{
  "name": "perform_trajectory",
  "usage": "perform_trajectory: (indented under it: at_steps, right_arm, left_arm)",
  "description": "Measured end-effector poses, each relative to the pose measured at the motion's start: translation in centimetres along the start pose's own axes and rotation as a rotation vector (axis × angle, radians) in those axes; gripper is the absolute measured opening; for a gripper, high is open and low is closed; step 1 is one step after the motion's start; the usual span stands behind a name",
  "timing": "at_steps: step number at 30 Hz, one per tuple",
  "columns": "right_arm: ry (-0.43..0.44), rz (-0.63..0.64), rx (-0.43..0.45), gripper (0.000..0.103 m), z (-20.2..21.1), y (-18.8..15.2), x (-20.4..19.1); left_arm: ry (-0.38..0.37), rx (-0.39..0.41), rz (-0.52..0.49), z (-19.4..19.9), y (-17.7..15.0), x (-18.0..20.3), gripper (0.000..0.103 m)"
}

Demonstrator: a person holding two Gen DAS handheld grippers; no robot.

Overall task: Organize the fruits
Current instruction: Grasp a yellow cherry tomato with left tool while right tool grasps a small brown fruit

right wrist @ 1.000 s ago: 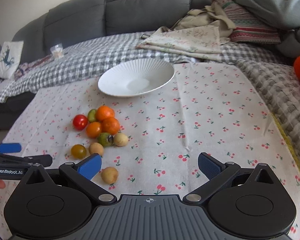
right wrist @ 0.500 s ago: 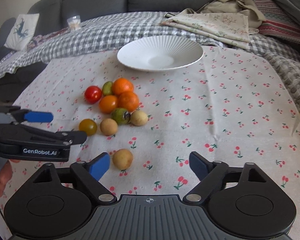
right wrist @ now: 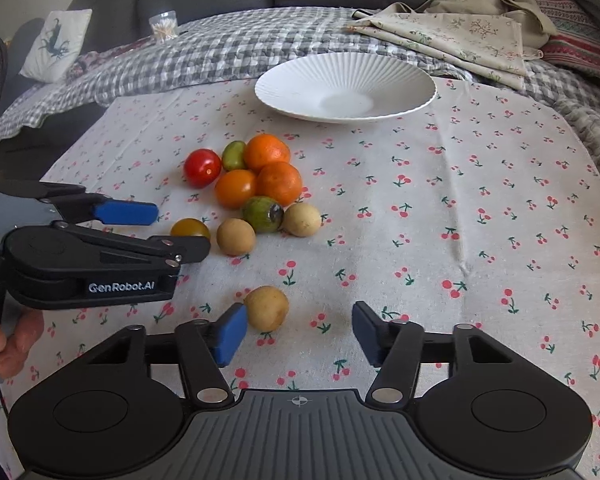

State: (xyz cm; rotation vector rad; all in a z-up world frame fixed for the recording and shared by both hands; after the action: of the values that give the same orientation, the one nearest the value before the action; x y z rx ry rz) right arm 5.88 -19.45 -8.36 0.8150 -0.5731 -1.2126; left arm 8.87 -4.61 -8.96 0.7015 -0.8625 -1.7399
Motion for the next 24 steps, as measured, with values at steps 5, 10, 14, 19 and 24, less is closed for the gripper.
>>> perform_trajectory:
  at_steps: [5, 10, 14, 19, 24]
  right_arm:
    - [0.053, 0.001, -0.013, 0.041, -1.0, -0.2, -1.0]
    - [0.063, 0.034, -0.013, 0.023, -1.5, -0.3, -1.8]
    - [0.047, 0.049, 0.001, 0.023, -1.2, -0.1, -1.7]
    - [0.013, 0.027, 0.025, 0.023, -0.9, 0.5, -0.5]
    - [-0.025, -0.021, 0.056, 0.023, -0.6, 1.5, 1.3]
  left_arm:
    - [-0.023, -0.011, 0.001, -0.3, -0.3, 0.3, 0.028]
    - [-0.022, 0.0, -0.003, -0.3, -0.2, 0.3, 0.028]
    - [-0.022, 0.007, 0.009, 0.0, 0.0, 0.1, 0.028]
    - [-0.017, 0.029, 0.034, 0.6, 0.9, -0.5, 0.028]
    - [0.012, 0.055, 0.062, 0.6, 2.0, -1.9, 0.028]
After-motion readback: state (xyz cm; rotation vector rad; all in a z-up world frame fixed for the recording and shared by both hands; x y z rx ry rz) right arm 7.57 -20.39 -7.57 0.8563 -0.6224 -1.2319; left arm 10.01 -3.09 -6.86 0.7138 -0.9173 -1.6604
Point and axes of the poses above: each gripper's, at about its wrist camera, not at the fingertips, and z roughly against the way its jaws point, x to its right, y to its top, the point moved 5 cm from there along -z, roughly the way its jaws point, and after that the axes turned 14 degrees about x, right-handed, at the moved point
